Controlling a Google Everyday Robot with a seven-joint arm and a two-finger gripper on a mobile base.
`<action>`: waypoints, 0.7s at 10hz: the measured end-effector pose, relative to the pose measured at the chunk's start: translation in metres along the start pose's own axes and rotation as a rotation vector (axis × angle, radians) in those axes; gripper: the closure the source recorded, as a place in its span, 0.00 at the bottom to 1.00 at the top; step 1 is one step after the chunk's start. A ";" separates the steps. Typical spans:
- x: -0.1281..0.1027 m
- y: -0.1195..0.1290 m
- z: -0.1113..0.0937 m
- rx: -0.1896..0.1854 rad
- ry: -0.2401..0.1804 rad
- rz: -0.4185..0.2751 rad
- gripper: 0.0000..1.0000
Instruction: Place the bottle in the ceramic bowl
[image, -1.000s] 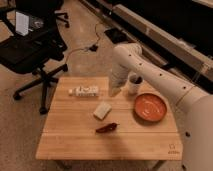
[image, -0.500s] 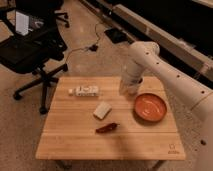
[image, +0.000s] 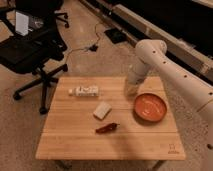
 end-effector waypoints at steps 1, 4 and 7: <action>-0.013 -0.006 0.007 0.000 -0.001 -0.013 0.38; -0.068 -0.027 0.034 -0.001 0.007 -0.070 0.20; -0.123 -0.050 0.064 -0.001 0.024 -0.155 0.20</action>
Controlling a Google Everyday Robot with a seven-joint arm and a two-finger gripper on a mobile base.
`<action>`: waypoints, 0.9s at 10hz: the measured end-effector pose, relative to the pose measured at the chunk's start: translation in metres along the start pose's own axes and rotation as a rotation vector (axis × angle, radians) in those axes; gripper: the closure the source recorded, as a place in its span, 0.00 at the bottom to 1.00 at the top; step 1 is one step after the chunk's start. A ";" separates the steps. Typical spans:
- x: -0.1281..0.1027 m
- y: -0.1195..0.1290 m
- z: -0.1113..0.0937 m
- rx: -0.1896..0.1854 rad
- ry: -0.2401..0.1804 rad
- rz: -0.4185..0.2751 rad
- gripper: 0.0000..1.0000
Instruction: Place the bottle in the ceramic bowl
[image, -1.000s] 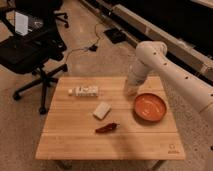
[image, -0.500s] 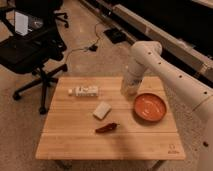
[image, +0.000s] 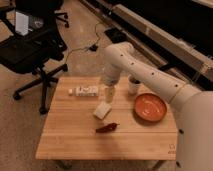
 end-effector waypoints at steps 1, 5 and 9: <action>-0.012 -0.008 0.008 -0.001 0.006 -0.024 0.20; -0.042 -0.040 0.046 -0.024 0.050 -0.110 0.20; -0.042 -0.104 0.086 -0.081 0.102 -0.128 0.20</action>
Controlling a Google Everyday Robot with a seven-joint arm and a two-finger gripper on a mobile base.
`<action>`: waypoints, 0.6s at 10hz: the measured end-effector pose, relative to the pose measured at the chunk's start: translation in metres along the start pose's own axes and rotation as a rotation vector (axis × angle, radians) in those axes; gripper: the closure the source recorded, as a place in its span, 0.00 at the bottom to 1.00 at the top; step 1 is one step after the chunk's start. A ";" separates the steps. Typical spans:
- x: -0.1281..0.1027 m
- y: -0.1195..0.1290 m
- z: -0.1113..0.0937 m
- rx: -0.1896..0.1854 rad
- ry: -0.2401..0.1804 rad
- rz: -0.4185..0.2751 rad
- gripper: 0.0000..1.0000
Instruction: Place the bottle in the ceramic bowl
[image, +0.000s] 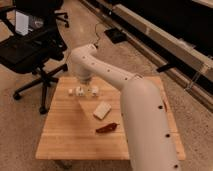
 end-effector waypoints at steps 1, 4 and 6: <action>0.006 -0.015 0.006 -0.015 0.006 0.007 0.20; 0.023 -0.039 0.027 -0.061 0.035 0.046 0.20; 0.041 -0.040 0.044 -0.088 0.049 0.088 0.20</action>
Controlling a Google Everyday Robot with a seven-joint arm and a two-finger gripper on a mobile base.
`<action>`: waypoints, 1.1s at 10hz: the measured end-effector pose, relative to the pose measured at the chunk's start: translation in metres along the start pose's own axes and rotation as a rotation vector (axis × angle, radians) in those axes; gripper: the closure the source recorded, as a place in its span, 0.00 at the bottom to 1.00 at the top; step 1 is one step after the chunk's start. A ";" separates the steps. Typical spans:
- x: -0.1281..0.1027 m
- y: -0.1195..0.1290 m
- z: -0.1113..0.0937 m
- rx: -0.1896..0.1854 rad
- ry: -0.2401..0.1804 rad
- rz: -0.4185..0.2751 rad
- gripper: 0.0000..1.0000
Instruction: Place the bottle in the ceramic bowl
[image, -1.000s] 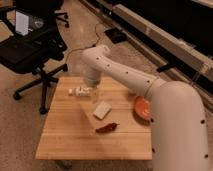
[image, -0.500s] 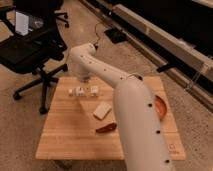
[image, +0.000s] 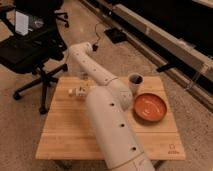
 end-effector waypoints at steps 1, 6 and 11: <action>0.010 0.004 0.012 -0.014 0.003 0.026 0.20; 0.028 0.016 0.045 -0.022 -0.027 0.098 0.20; 0.026 0.035 0.044 -0.056 -0.142 0.100 0.59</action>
